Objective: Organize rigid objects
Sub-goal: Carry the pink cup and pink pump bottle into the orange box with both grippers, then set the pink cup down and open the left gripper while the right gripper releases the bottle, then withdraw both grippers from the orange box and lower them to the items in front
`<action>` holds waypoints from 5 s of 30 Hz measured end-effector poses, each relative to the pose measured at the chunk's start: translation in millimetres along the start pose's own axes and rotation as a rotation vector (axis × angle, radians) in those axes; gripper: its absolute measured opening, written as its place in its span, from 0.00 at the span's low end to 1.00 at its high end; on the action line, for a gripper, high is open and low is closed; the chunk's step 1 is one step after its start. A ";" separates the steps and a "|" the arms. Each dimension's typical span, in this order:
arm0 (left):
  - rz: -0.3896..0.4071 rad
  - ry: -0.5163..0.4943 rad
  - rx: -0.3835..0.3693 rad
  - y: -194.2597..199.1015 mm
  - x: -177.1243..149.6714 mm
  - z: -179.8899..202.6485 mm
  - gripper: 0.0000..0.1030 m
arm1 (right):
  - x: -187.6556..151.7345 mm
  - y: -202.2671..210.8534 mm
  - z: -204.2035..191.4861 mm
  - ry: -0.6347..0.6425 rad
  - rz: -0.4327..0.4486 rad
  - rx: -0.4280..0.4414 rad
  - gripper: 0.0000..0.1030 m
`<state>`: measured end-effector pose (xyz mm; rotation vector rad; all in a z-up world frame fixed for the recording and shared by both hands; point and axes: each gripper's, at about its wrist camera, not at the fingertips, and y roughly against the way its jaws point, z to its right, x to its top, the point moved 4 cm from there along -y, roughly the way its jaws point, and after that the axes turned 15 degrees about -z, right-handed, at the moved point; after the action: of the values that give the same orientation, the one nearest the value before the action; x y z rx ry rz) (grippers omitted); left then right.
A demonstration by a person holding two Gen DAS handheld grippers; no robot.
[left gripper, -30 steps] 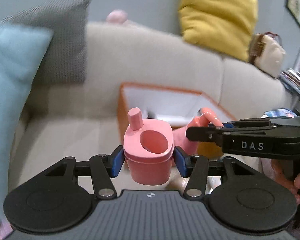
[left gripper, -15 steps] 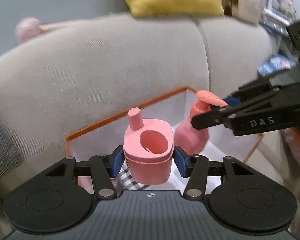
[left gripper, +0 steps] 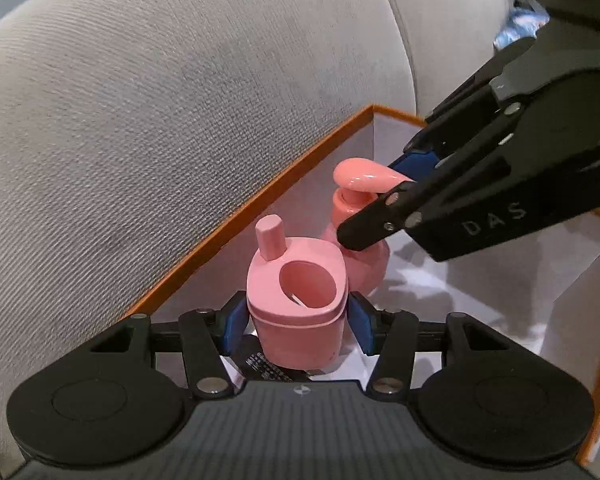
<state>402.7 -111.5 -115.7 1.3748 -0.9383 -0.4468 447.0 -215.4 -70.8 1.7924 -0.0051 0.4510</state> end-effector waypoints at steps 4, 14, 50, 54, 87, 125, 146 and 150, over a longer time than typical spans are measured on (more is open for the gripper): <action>-0.003 -0.035 -0.013 -12.9 6.3 -5.1 0.59 | 2.5 -10.6 -1.9 0.016 -0.018 -0.018 0.26; -0.025 -0.058 0.012 -25.7 6.7 9.4 0.64 | 6.3 -32.7 8.7 -0.027 -0.028 -0.008 0.26; -0.211 0.195 -0.109 -72.3 -1.2 -6.4 0.46 | -4.9 -71.3 -12.2 0.090 -0.156 -0.128 0.27; -0.219 0.181 -0.100 -60.5 -7.3 -3.5 0.48 | -5.3 -75.7 -20.4 0.164 -0.145 -0.179 0.29; -0.178 0.258 -0.031 7.3 -22.7 -15.2 0.42 | -12.9 -63.7 -38.6 0.147 -0.105 -0.217 0.35; 0.098 0.700 -0.018 105.0 -216.9 147.4 0.37 | -274.0 3.6 -170.5 -0.028 -0.032 -0.072 0.57; 0.169 0.824 -0.051 94.6 -239.1 134.0 0.65 | -262.5 -34.6 -165.2 -0.022 -0.173 -0.120 0.51; 0.170 0.817 -0.075 95.5 -234.8 133.7 0.64 | -263.3 -29.0 -162.0 -0.018 -0.164 -0.116 0.50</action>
<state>139.2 0.5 -105.3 1.2313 -0.3476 0.2125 162.2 -117.1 -145.8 1.6678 0.1012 0.3110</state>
